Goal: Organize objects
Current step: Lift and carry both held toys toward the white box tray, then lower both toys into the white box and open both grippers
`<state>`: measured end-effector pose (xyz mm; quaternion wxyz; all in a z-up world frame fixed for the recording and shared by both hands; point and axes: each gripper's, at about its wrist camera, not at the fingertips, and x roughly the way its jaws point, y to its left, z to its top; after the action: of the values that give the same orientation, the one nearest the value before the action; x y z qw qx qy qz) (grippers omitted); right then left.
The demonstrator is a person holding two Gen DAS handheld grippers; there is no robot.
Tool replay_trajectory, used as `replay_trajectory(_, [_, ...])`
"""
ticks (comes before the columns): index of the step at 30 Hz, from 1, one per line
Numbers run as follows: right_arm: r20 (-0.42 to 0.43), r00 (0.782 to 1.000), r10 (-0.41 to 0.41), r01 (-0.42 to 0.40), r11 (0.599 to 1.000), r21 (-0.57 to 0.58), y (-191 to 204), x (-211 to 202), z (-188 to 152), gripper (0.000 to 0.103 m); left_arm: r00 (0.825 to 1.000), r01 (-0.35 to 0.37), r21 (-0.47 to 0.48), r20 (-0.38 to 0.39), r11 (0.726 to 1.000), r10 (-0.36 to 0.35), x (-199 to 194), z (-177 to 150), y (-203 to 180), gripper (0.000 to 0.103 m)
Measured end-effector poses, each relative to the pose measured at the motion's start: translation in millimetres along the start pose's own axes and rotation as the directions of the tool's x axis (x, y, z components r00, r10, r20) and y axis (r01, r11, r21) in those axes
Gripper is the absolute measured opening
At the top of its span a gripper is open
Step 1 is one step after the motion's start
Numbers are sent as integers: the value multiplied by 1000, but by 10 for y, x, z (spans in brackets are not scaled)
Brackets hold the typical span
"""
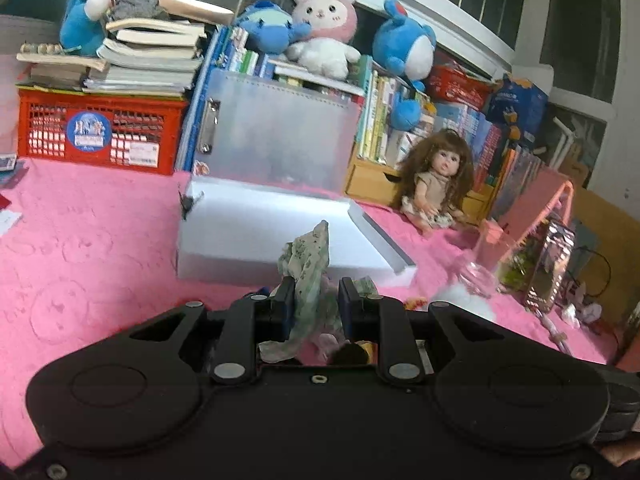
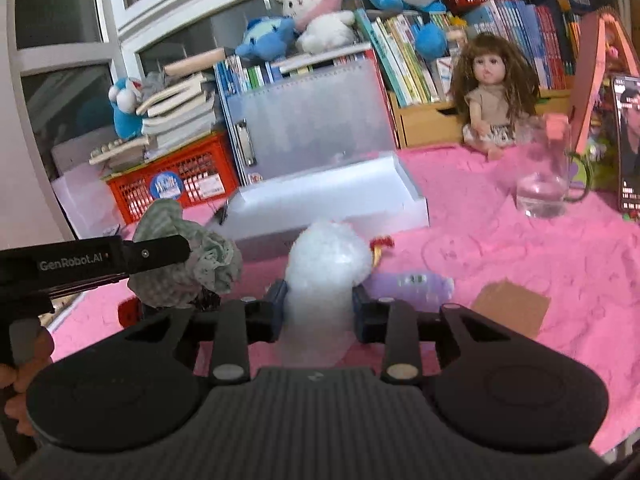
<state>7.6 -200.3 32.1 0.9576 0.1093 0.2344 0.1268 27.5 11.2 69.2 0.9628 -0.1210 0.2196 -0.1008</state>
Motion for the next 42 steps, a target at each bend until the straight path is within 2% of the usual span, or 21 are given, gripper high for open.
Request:
replay_trajectory(8, [17, 1000, 0, 0, 1000, 32, -128, 126, 314, 37, 1000, -29, -30, -2, 999, 29, 205, 269, 172, 22])
replay_trajectory(22, [-25, 999, 27, -26, 999, 45, -218, 600, 722, 37, 999, -45, -99, -34, 994, 42, 675, 637, 418, 22])
replay_trajectory(30, [-67, 996, 53, -42, 987, 154, -431, 1028, 936, 37, 996, -60, -132, -70, 989, 51, 1092, 746, 512, 22])
replay_trajectory(37, [-103, 993, 59, -32, 969, 246, -597, 1509, 982, 37, 992, -76, -196, -115, 978, 54, 1586, 807, 568, 22])
replay_trajectory(42, [-125, 990, 68, -24, 945, 327, -717, 1870, 990, 37, 987, -104, -197, -143, 975, 77, 1903, 805, 609, 22])
